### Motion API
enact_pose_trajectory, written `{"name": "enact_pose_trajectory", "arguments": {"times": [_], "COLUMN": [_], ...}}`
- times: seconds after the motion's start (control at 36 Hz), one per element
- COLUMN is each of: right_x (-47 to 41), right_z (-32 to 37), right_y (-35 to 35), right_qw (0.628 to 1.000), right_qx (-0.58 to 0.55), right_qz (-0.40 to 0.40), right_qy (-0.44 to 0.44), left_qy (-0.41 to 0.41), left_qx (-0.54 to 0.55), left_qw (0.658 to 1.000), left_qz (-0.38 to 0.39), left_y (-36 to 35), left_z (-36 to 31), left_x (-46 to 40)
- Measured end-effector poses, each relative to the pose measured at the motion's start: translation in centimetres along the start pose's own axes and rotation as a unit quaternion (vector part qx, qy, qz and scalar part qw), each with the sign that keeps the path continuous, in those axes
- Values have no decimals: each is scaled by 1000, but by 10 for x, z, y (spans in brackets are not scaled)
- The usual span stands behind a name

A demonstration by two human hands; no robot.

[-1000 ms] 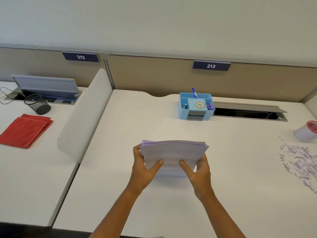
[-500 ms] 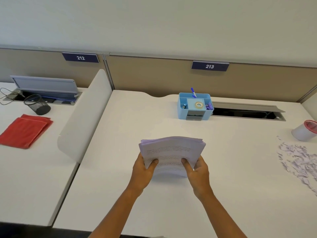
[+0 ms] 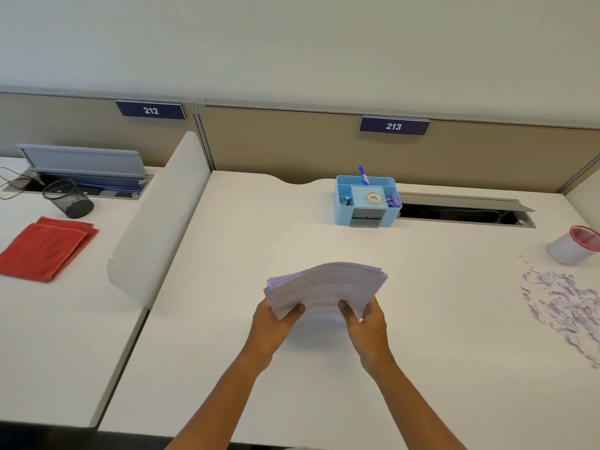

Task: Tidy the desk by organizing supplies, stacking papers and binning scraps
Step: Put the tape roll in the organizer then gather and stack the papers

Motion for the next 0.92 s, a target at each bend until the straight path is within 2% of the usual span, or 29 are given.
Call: {"name": "enact_pose_trajectory", "arguments": {"times": [0.11, 0.22, 0.36, 0.5, 0.69, 0.78, 0.92], "right_x": [-5, -11, -14, -5, 20, 30, 26], "right_z": [1, 11, 17, 1, -23, -20, -17], "right_y": [-3, 1, 14, 28, 14, -1, 2], "right_qw": [1000, 998, 992, 982, 957, 958, 972], "right_qx": [9, 42, 49, -30, -226, -233, -184], "right_qz": [8, 42, 119, 175, 124, 94, 40], "right_qy": [-3, 6, -1, -60, -134, -141, -142], "left_qy": [-2, 31, 75, 80, 94, 100, 92], "left_qx": [-20, -22, 41, 134, 289, 319, 304], "left_qw": [1000, 999, 996, 986, 949, 939, 946], "left_qz": [11, 3, -26, -63, -81, -81, -63], "left_y": [-5, 2, 21, 39, 27, 12, 5], "left_z": [-8, -5, 6, 14, 13, 13, 12], "left_x": [2, -1, -2, 2, 13, 18, 23]}}
Point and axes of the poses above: each hand's wrist, its own x-axis away from the middle knuckle, its own y-axis out of the back of the hand, z = x × y, the point moved 6 cm from there along -x, towards the middle knuckle, and after that the axes turned 2 degrees about x, right-handed, at the moved point
